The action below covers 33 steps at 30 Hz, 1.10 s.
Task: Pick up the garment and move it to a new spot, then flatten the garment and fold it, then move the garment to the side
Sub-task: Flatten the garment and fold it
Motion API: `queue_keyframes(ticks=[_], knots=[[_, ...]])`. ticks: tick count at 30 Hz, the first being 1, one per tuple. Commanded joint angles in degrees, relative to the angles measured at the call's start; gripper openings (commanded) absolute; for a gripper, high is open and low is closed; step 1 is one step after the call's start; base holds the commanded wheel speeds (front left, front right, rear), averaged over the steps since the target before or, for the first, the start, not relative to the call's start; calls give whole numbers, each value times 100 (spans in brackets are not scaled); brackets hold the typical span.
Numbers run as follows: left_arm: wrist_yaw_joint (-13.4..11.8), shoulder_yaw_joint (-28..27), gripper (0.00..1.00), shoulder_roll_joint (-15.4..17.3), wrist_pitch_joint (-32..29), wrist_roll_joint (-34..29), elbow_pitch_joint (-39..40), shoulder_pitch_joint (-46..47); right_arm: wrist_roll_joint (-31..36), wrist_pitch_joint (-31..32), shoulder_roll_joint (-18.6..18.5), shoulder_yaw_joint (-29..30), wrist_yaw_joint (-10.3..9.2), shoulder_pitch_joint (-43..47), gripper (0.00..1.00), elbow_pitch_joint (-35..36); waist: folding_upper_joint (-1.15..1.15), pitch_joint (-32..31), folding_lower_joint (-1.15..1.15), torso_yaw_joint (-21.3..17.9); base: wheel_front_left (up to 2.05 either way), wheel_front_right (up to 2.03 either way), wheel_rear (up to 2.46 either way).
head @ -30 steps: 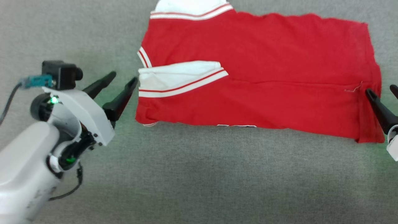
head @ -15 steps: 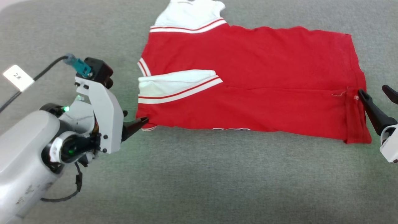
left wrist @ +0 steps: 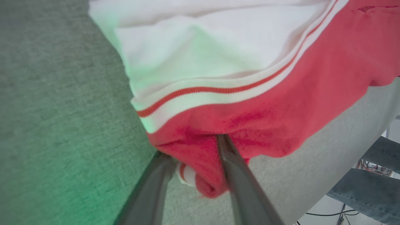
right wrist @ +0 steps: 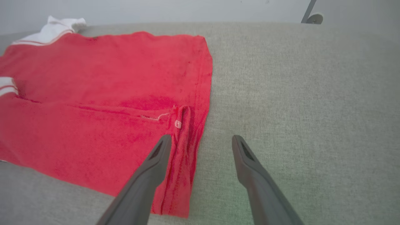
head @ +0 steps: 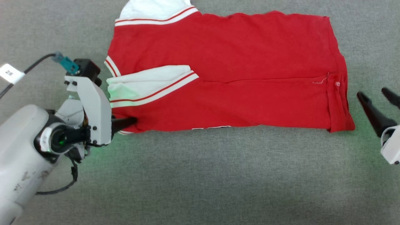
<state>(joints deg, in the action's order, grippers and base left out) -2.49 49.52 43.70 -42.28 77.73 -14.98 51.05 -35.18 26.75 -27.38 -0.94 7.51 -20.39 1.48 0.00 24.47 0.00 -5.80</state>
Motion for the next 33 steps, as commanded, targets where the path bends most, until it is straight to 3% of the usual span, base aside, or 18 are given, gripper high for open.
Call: queue_keyframes(ticks=[1, 7, 15, 17, 18, 26, 33], knots=[[78, 195, 0, -271, 2, -21, -10, -192, -25, 180, -104, -114, -4, 82, 100, -2, 0, 28, 0, -16, 0, 0, 0], [152, 131, 0, -279, 75, -28, 54, -112, -125, 1388, -594, -663, -4, -83, 100, 72, 0, 102, 0, 64, 0, 0, 0], [202, 129, 0, -408, 158, -66, 144, -59, -19, 2286, -716, -1111, -4, -573, 100, -356, 0, 273, 0, 250, 0, 0, 0], [228, 139, 0, -430, 181, -85, 122, -55, -56, 2393, -733, -1215, -5, -614, 24, -472, 0, 294, 0, 307, 0, 0, 0], [233, 122, 0, -440, 208, -80, 108, -56, -88, 2404, -735, -1219, -5, -635, 0, -512, 0, 301, 0, 323, 0, 0, 0], [391, 1, 0, -411, 494, -20, 95, -226, -269, 2289, -866, -1109, -4, -522, 0, -391, 0, 104, 0, 409, 0, 0, 0], [407, -81, 0, 44, 790, 21, 896, -726, -466, 2294, -1177, -749, -4, 153, 0, 133, 0, -193, 0, 535, 0, 0, 0]])
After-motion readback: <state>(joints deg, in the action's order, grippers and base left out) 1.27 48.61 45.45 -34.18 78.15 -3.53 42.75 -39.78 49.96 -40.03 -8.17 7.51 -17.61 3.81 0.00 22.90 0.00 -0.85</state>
